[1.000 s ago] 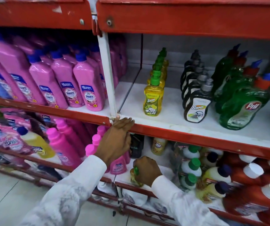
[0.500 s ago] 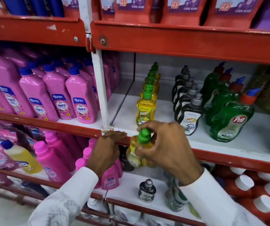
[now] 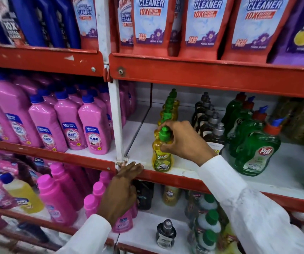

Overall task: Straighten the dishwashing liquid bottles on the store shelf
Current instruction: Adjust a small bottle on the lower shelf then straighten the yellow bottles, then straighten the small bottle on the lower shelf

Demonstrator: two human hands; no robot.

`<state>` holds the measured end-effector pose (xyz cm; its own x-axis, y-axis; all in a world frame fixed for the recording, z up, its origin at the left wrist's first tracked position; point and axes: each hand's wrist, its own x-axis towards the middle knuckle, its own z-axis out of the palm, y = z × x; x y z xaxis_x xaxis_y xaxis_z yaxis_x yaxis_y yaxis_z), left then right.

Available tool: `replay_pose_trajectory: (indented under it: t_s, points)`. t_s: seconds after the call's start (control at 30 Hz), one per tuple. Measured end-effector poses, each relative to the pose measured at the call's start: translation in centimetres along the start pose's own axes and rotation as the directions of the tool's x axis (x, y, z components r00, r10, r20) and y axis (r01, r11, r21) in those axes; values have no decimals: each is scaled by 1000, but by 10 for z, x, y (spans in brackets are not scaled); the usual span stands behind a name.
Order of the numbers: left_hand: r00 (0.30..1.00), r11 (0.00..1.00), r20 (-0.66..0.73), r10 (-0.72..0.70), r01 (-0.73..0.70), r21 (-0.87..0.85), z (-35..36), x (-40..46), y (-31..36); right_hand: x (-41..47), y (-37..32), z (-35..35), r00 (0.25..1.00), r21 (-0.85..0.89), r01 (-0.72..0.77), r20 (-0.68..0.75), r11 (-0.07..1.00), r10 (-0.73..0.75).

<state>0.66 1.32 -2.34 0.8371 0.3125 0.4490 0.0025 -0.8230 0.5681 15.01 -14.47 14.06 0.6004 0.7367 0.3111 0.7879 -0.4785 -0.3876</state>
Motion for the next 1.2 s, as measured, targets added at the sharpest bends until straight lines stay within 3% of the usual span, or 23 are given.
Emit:
replay_pose_trajectory:
  t_s: [0.17, 0.27, 0.4, 0.47, 0.53, 0.6, 0.7, 0.83, 1.0, 1.2]
  points:
    - [999, 1000, 33, -9, 9, 26, -4, -3, 7, -4, 8, -2, 998, 124, -45, -38, 991, 50]
    - [984, 973, 169, -50, 10, 232, 23, -40, 18, -39, 30, 23, 994, 148, -106, 40, 983, 101]
    - [990, 937, 142, -5, -45, 346, 25, -43, 28, -67, 29, 26, 975, 164, -48, -207, 985, 82]
    - [991, 950, 129, 47, -84, 300, 23, -24, 31, -83, 28, 21, 937, 196, 12, -345, 980, 58]
    - [993, 962, 92, 69, -91, 256, 15, -11, 31, -104, 28, 29, 922, 270, 38, -381, 962, 70]
    - [996, 976, 80, 48, -64, 209, 11, -6, 33, -123, 37, 56, 956, 326, -20, -271, 945, 114]
    - [996, 984, 81, 30, -43, 170, 15, -10, 35, -144, 67, 121, 980, 288, -195, 28, 938, 195]
    - [996, 988, 86, -12, -2, 152, 19, -16, 38, -154, 87, 184, 896, 192, -375, 326, 907, 301]
    - [995, 988, 95, -19, 4, 156, 16, -17, 42, -146, 87, 210, 862, 58, -366, 397, 929, 315]
    - [995, 986, 98, -34, 18, 164, 15, -18, 45, -146, 83, 186, 891, 131, -361, 339, 923, 301]
